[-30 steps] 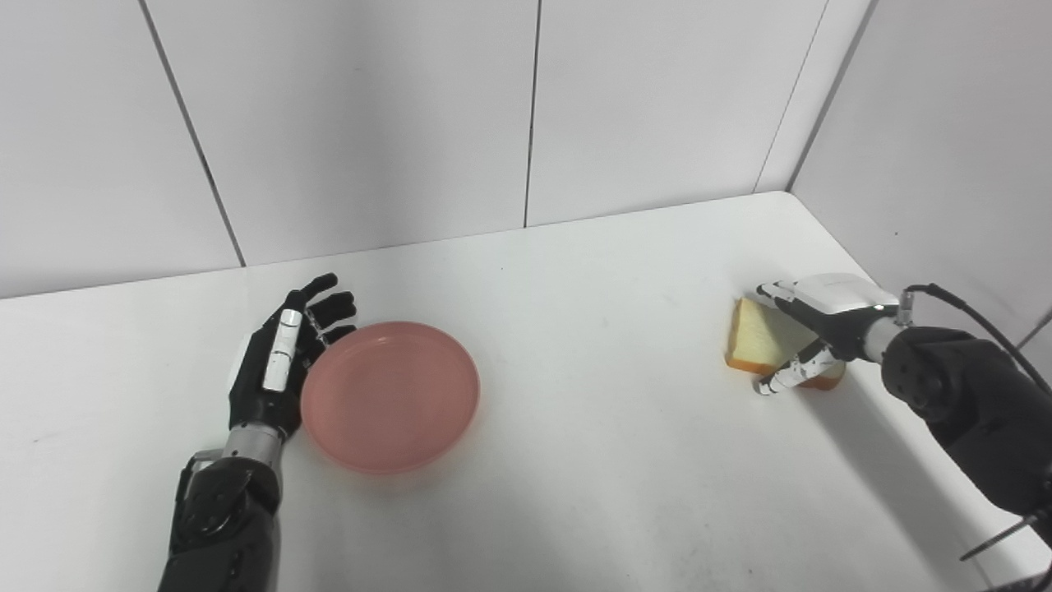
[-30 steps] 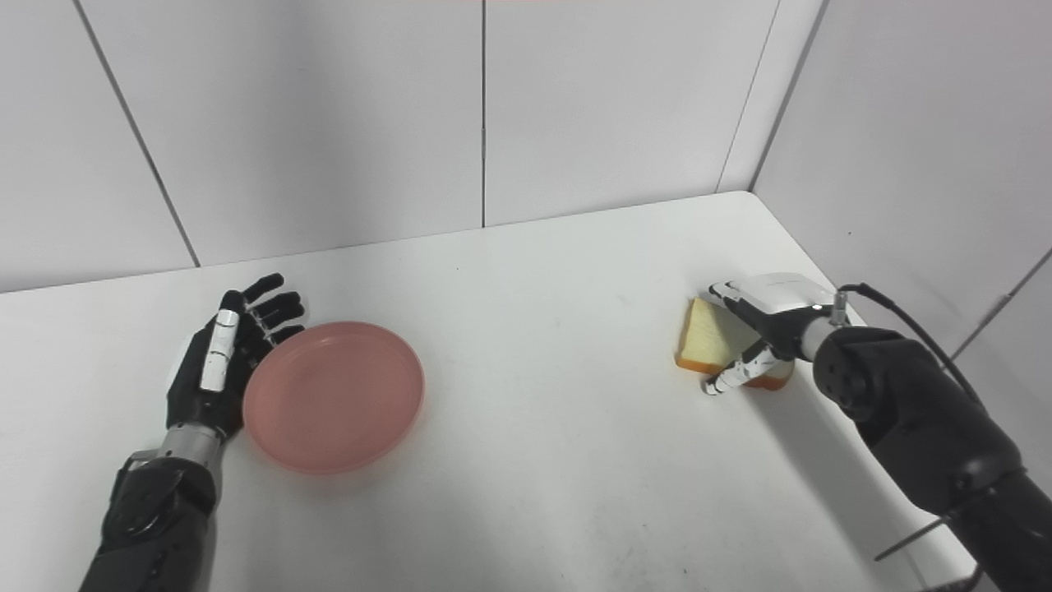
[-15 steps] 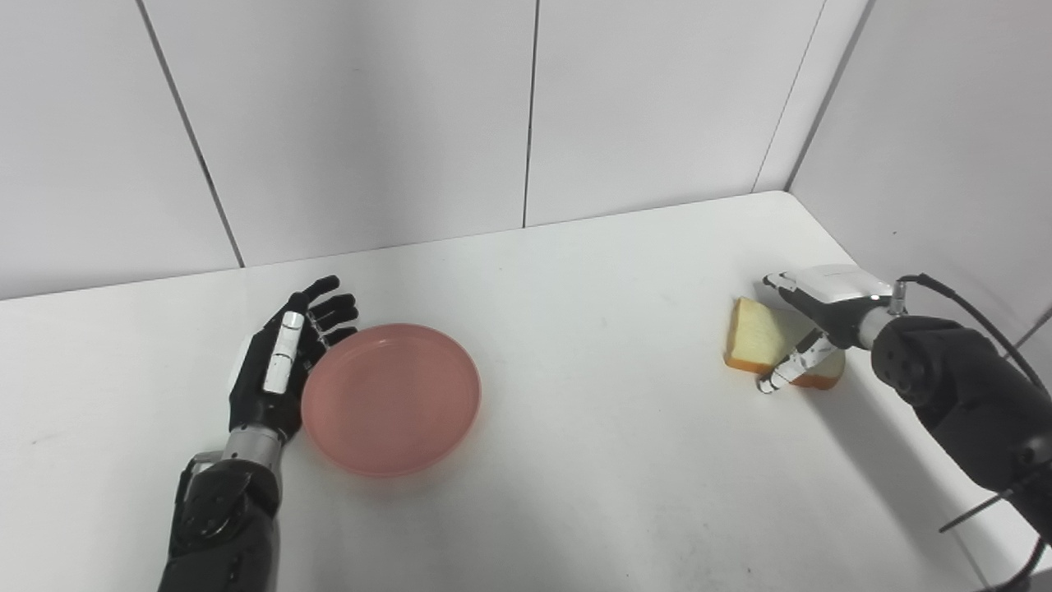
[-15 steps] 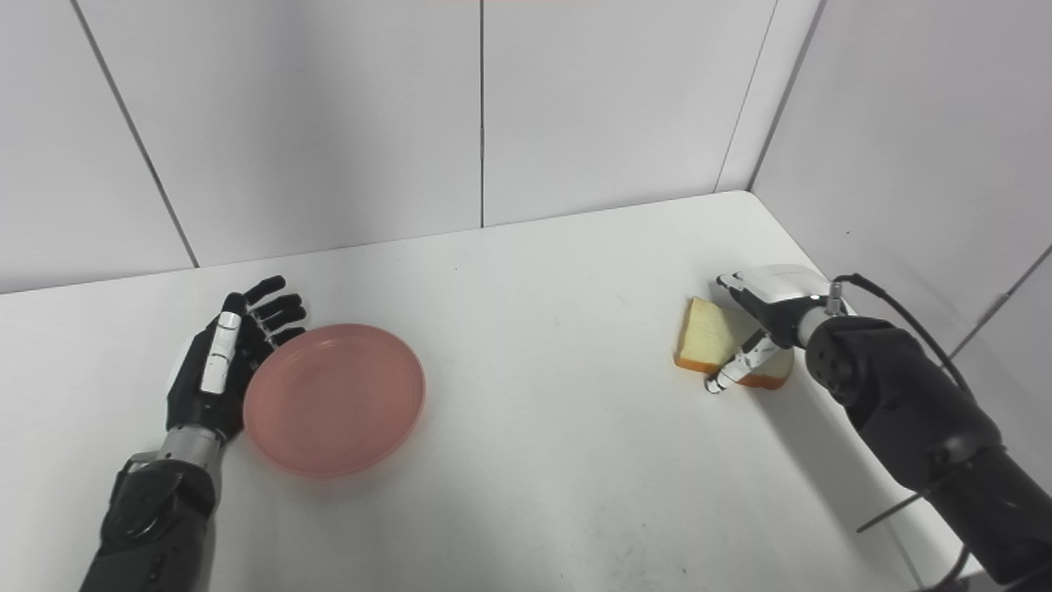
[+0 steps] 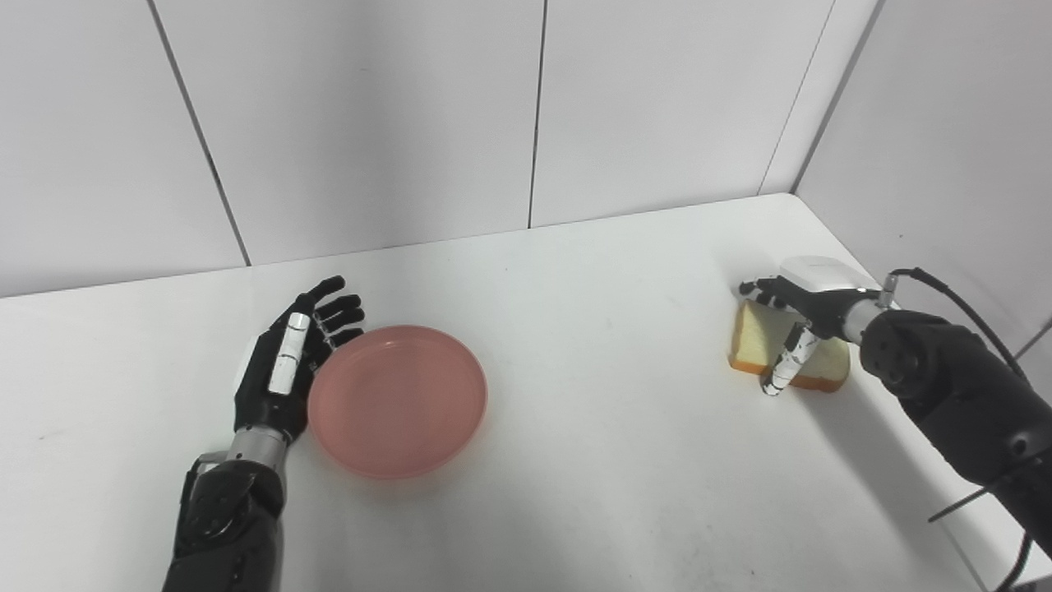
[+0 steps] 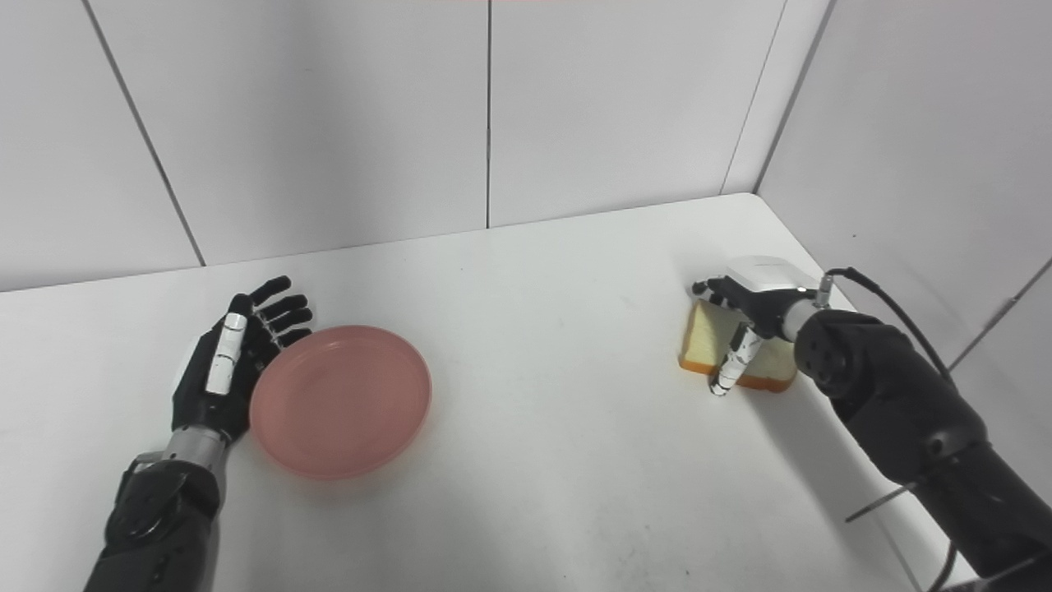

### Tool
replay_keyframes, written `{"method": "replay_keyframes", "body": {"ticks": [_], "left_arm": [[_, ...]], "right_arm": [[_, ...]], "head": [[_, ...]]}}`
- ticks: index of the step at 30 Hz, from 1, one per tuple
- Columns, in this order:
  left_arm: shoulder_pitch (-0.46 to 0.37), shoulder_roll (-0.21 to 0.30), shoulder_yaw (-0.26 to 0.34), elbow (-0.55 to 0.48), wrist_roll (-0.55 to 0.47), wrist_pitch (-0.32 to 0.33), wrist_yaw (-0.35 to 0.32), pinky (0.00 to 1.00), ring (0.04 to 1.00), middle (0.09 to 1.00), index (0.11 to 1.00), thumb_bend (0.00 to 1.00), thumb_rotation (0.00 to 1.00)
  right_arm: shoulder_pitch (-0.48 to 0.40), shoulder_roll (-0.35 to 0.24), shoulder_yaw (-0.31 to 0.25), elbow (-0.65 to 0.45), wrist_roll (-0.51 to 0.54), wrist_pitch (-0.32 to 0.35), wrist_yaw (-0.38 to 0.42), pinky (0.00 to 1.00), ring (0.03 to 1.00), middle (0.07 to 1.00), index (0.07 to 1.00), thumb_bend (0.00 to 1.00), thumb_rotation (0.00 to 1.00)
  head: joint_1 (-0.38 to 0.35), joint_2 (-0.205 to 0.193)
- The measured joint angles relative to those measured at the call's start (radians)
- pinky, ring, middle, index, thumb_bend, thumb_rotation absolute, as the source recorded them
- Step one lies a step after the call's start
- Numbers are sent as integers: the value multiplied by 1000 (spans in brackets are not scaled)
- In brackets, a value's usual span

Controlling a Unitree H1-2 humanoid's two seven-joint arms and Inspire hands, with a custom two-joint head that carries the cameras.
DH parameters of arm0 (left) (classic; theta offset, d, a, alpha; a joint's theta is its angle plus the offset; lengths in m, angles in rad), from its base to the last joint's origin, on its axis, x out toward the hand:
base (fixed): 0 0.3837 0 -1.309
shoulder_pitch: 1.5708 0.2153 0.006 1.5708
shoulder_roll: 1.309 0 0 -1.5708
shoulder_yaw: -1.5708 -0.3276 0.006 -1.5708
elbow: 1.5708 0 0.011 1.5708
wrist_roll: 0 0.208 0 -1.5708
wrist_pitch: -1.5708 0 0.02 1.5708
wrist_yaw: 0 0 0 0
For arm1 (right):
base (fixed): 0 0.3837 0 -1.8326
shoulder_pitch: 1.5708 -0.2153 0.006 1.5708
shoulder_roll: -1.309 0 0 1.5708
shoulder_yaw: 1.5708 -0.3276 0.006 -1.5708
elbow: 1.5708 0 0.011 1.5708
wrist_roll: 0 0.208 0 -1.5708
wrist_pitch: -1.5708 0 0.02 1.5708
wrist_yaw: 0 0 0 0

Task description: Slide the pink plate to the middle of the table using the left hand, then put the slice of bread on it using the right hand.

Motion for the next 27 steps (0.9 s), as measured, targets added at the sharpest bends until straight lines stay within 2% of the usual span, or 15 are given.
{"method": "replay_keyframes", "body": {"ticks": [2,4,6,8,10,13,17,18,21,24,27], "left_arm": [[2,0,0,-5,0,4,0,654,711,703,722,800,778],[3,-1,0,-9,0,6,0,656,708,700,722,792,778],[5,-1,1,-10,0,8,0,656,708,699,718,786,775],[7,-2,2,-12,0,9,0,653,709,700,716,784,776],[8,-2,2,-15,0,10,0,643,704,698,713,782,780],[11,-2,2,-20,1,12,0,638,698,694,712,780,783],[11,-3,2,-20,1,12,0,640,698,694,713,782,781],[11,-3,2,-21,1,12,0,643,697,694,715,776,781],[11,-4,2,-22,0,13,0,646,700,697,715,780,778],[12,-5,2,-27,0,14,0,650,696,691,715,792,773],[14,-6,2,-31,0,17,0,646,697,693,721,793,776]], "right_arm": [[-5,-1,9,11,-2,-1,-12,499,581,622,499,531,119],[-6,-1,14,17,-2,-9,-21,470,544,552,462,527,24],[-6,-1,16,28,0,-23,-38,485,552,508,473,530,3],[-6,-1,20,32,1,-28,-51,492,558,498,479,531,0],[-6,-1,22,32,1,-29,-53,548,599,495,481,532,1],[-5,-3,30,23,-4,-28,-53,551,601,494,484,531,3],[-5,-7,39,10,-23,-27,-52,491,549,520,463,528,3],[-4,-7,39,7,-24,-26,-50,450,527,516,467,529,4],[-1,-9,40,-11,-27,-23,-46,415,504,495,486,530,5],[12,-9,39,-55,-35,6,-28,352,438,465,506,530,5],[25,-10,34,-90,-33,8,-14,316,391,442,513,530,5]], "head": [[0,0],[0,2],[0,3],[0,3],[0,3],[0,3],[0,5],[3,5],[3,5],[11,6],[12,6]]}}
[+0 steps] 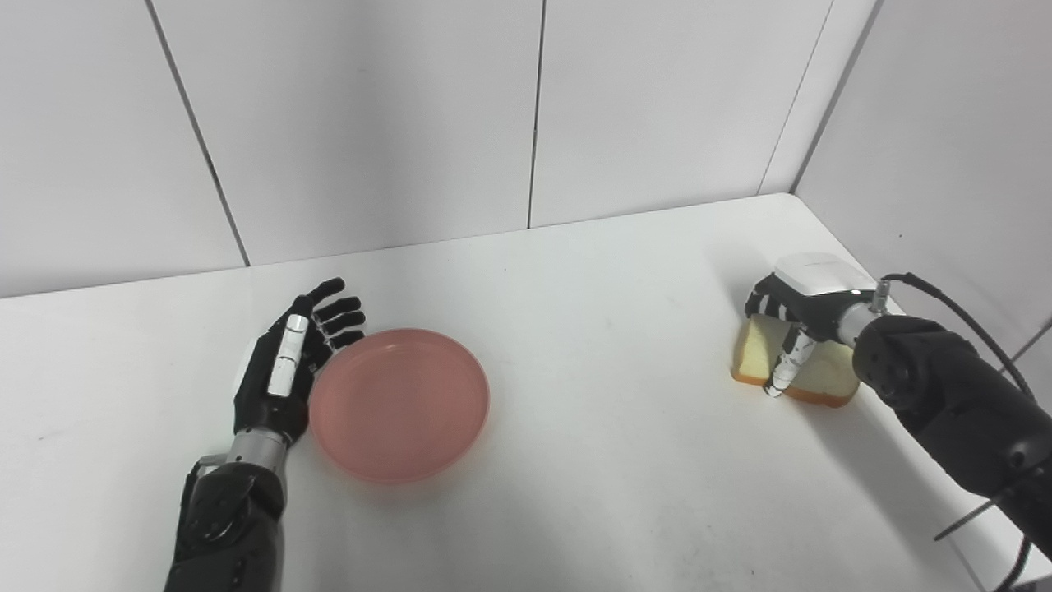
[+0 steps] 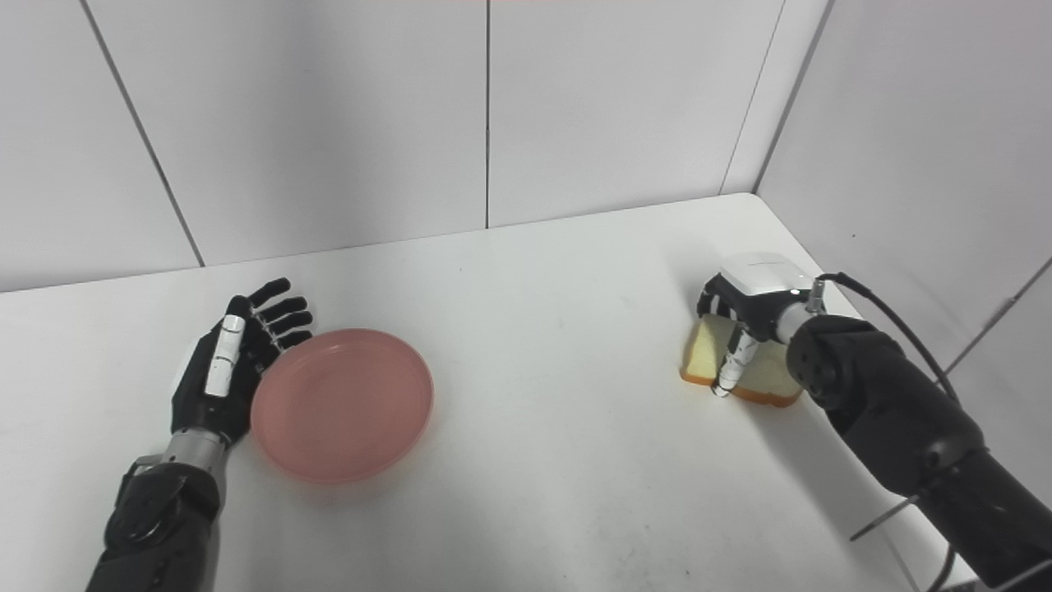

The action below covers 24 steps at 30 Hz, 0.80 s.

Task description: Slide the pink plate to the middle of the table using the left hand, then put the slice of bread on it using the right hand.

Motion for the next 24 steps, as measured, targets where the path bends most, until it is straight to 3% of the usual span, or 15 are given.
{"method": "replay_keyframes", "body": {"ticks": [8,16,18,24], "left_arm": [[1,-2,-3,-3,1,1,1,648,697,697,713,801,784],[0,-19,-11,-1,2,1,10,669,705,703,718,825,780],[-1,-22,-13,0,2,0,18,676,704,701,712,825,777],[-1,-51,-23,0,3,0,34,706,708,703,713,802,776]], "right_arm": [[0,6,-3,-171,13,-8,54,232,308,418,515,528,3],[-123,10,-1,-295,0,-33,151,285,357,432,532,525,6],[-143,29,1,-310,-4,-30,168,301,365,431,534,524,6],[-190,107,43,-310,-28,-32,204,254,323,416,527,525,4]], "head": [[17,0],[61,-3],[107,-3],[144,-6]]}}
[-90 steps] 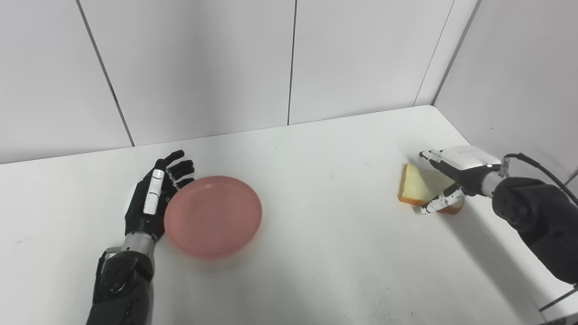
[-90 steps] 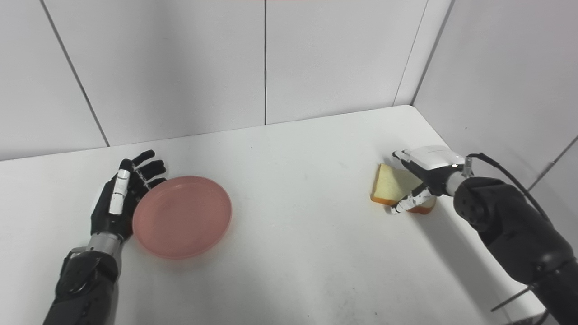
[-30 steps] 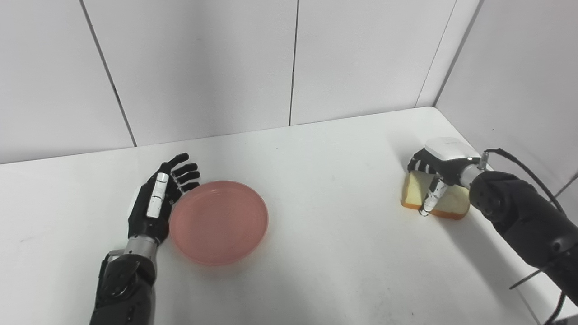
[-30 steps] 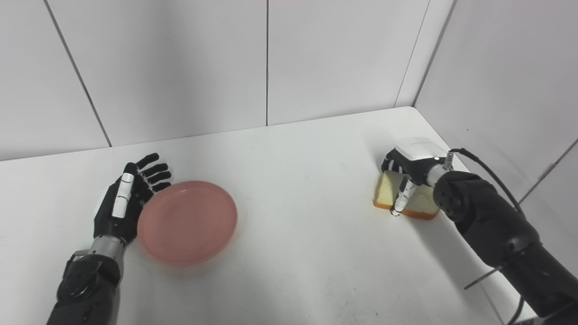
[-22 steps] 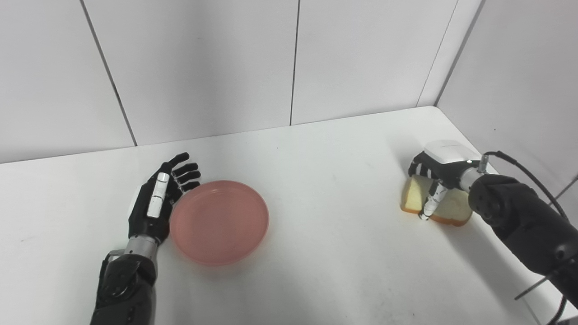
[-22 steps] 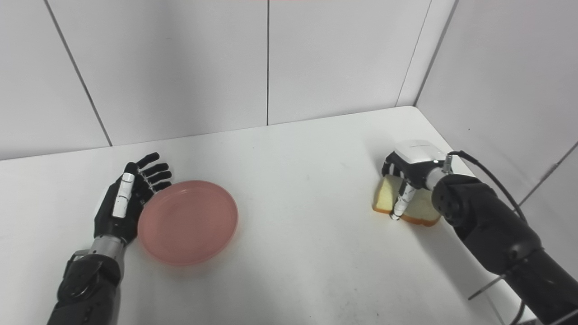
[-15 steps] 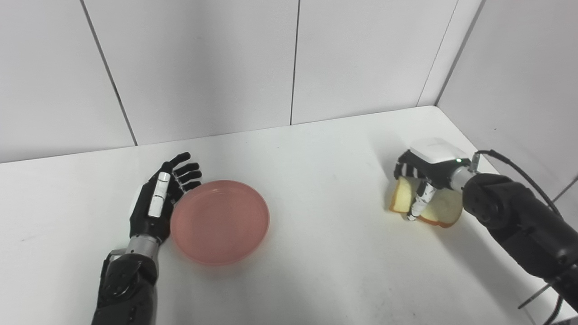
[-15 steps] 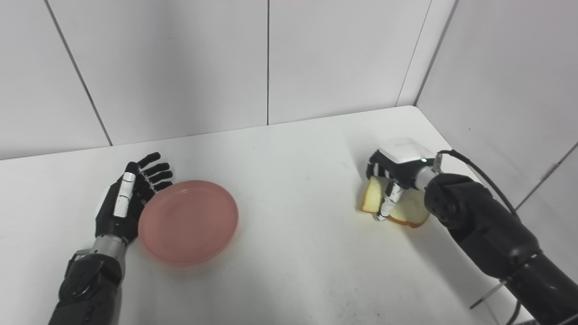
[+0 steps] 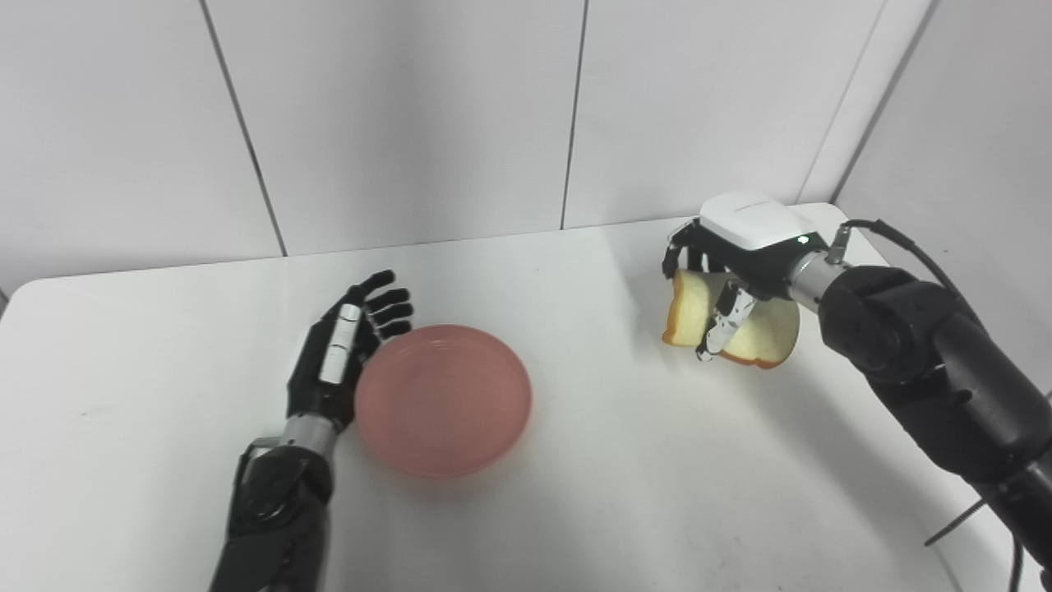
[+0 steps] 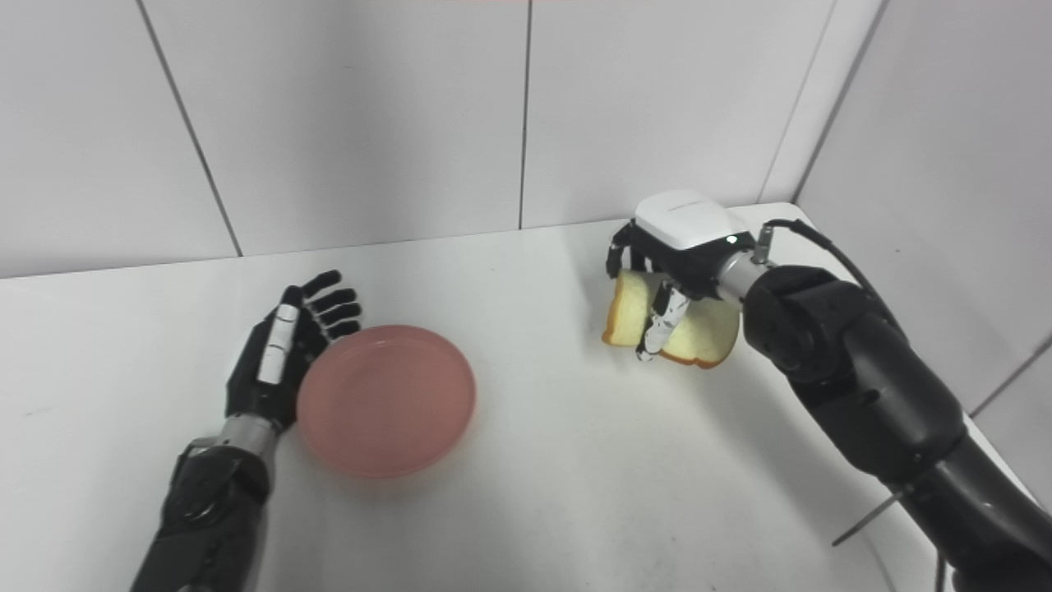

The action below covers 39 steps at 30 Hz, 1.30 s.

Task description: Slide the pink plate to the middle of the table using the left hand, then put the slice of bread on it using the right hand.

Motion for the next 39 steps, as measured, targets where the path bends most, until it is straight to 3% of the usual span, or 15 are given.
{"method": "replay_keyframes", "body": {"ticks": [2,7,13,23,28,39], "left_arm": [[0,-14,-6,0,0,0,7,721,717,711,724,792,777],[-4,-36,-12,8,0,-3,9,734,715,705,719,783,769],[-13,-48,-17,28,3,-14,12,722,713,702,707,758,779],[-29,-55,-21,57,42,-41,52,694,708,699,718,752,799],[-29,-62,-21,57,43,-44,65,691,700,692,714,749,805],[-23,-65,-24,45,48,-44,78,676,703,697,718,754,825]], "right_arm": [[-19,23,9,18,1,-6,0,230,303,414,522,526,3],[-84,71,56,49,-7,-27,4,288,370,431,531,525,5],[-146,173,126,73,-30,-41,32,292,372,433,526,526,5],[-186,307,205,116,-71,-55,37,267,353,458,505,529,3],[-208,381,250,158,-91,-59,38,264,348,422,527,526,3],[-213,435,275,203,-123,-65,33,281,363,432,515,529,3]], "head": [[32,0],[83,0],[136,-2],[189,-3],[196,0],[192,5]]}}
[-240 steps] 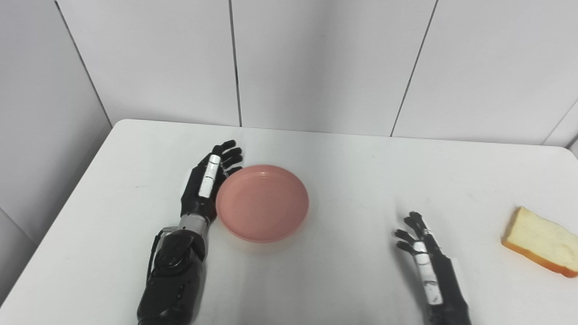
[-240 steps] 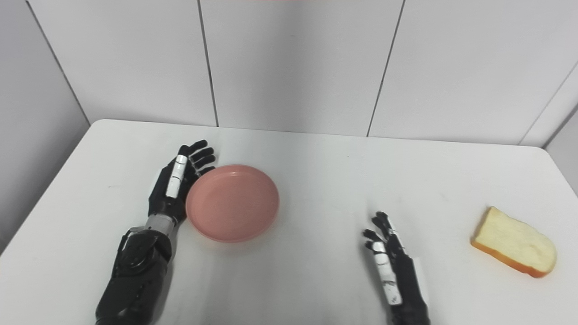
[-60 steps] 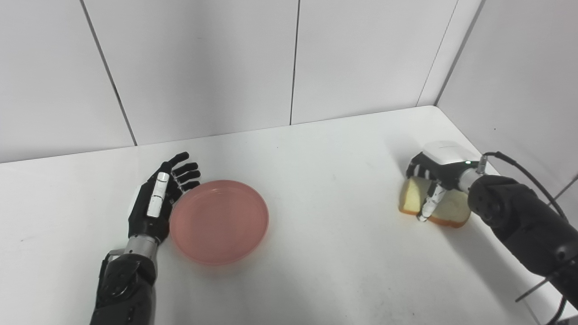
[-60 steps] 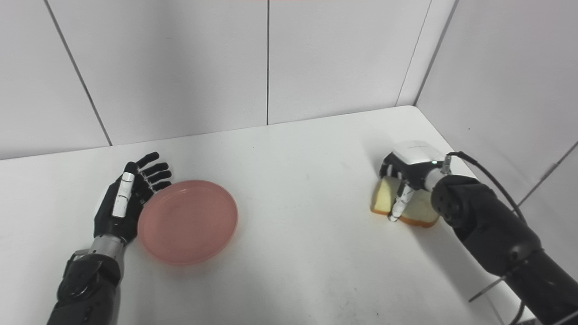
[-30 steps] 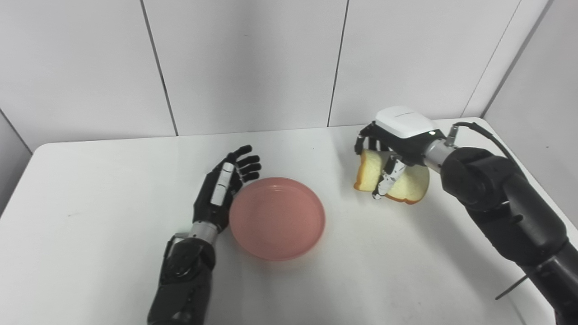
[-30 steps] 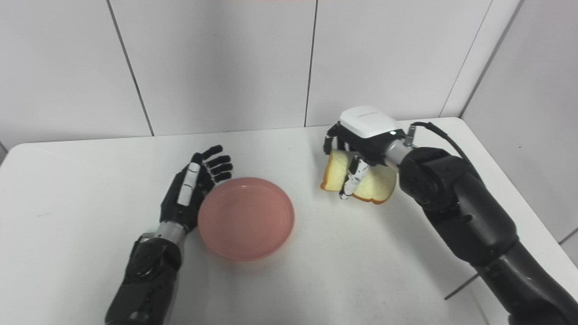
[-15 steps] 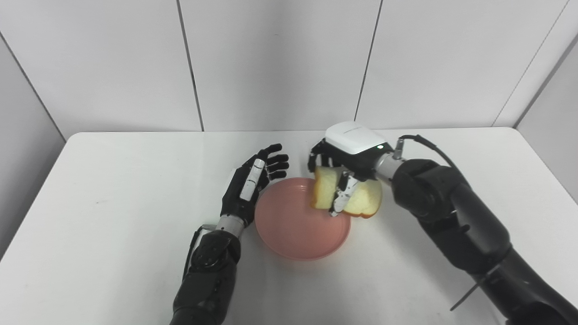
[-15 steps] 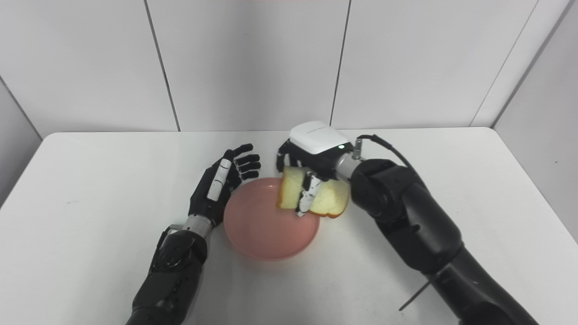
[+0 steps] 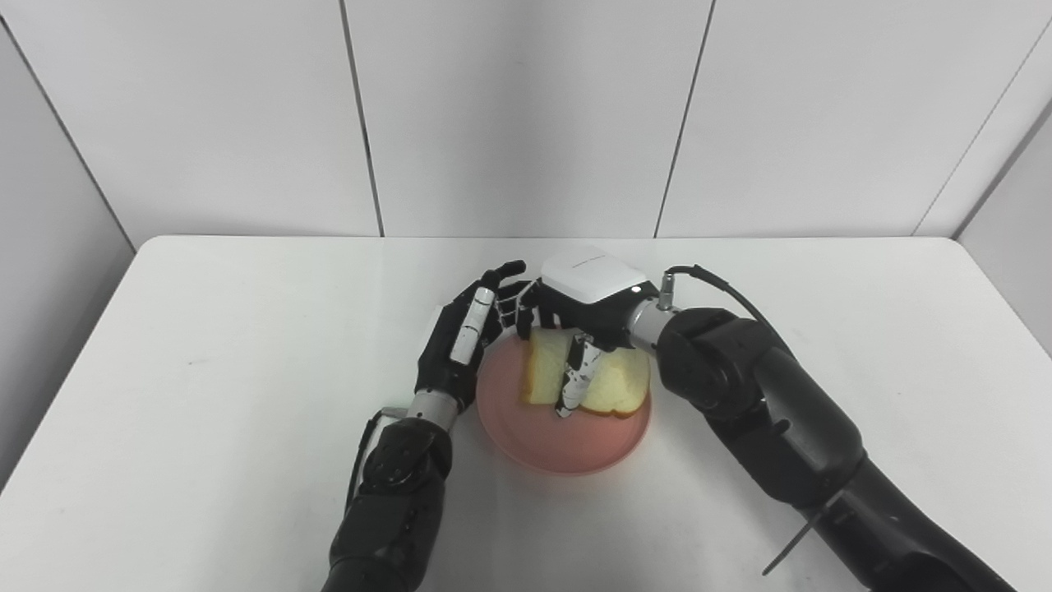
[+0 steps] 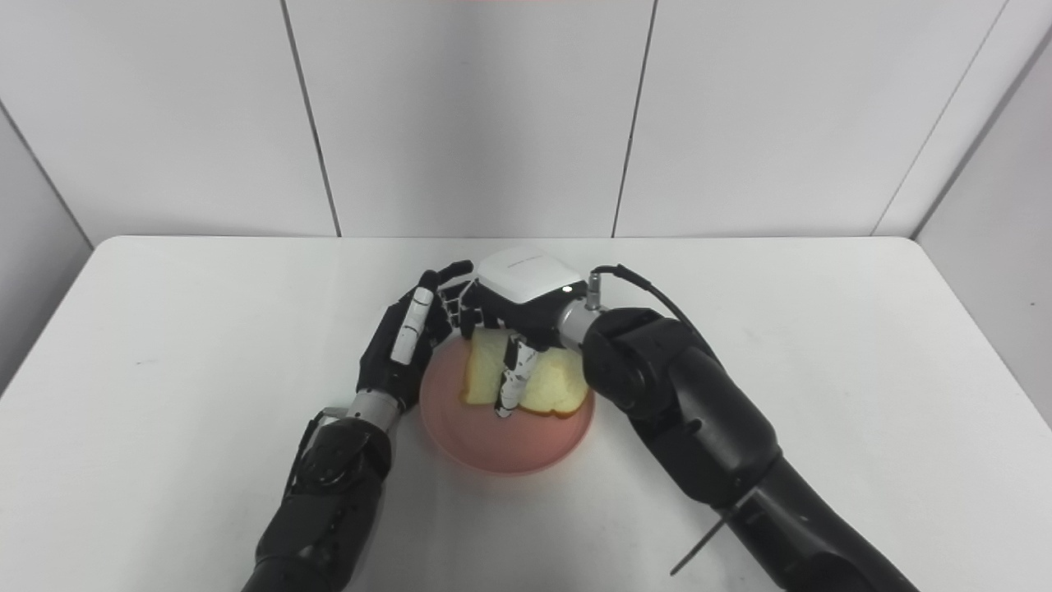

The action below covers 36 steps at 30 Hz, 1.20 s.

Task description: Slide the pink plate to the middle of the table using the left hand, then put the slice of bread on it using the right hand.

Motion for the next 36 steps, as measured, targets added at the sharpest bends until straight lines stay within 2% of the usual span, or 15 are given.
{"method": "replay_keyframes", "body": {"ticks": [4,10,14,16,17,18,20,21,23,24,28,30,36], "left_arm": [[1,-1,-3,-1,2,0,3,678,707,703,720,751,826],[8,-1,-2,-13,3,5,3,679,701,703,720,757,817],[11,-1,-2,-16,3,7,3,691,707,705,729,749,825],[11,-1,-3,-17,3,8,3,686,704,701,729,745,824],[11,-1,-3,-17,3,8,3,687,703,694,728,743,816],[11,-1,-2,-17,2,8,3,687,703,694,727,743,815],[11,-1,0,-17,-2,8,1,685,704,695,725,741,813],[11,-1,0,-17,-4,8,1,683,706,698,726,742,814],[11,-1,0,-17,-5,8,-1,683,707,702,729,741,815],[11,-1,0,-17,-5,9,-2,681,706,704,729,740,817],[11,-1,0,-17,-5,9,-3,681,700,702,726,732,817],[12,-1,0,-17,-5,9,-5,671,691,697,724,741,814],[12,-1,3,-16,-7,10,-10,666,680,682,720,749,804]], "right_arm": [[0,23,7,9,-3,0,0,300,381,436,519,529,3],[8,29,10,50,-8,0,-3,256,342,419,527,525,4],[17,28,21,65,-15,0,-7,289,377,428,532,525,5],[24,28,26,67,-15,0,-7,382,479,489,516,527,32],[25,28,26,67,-15,0,-6,427,520,571,502,525,104],[25,28,27,67,-14,0,-1,431,524,579,500,524,111],[25,27,27,66,-11,0,10,498,600,658,497,524,132],[25,26,28,66,-9,0,15,544,659,705,596,754,123],[25,24,29,64,-7,0,29,603,722,750,661,897,122],[25,22,30,62,-7,0,37,649,756,772,682,935,125],[26,6,33,49,-7,0,46,728,809,812,721,993,142],[27,-3,33,37,-6,0,54,760,850,841,748,1000,137],[33,-19,25,-19,5,1,85,815,884,864,765,1000,162]], "head": [[0,5],[-8,12],[-9,17],[-12,17],[-15,18],[-15,18],[-17,20],[-17,20],[-17,20],[-18,20],[-21,20],[-21,20],[-31,18]]}}
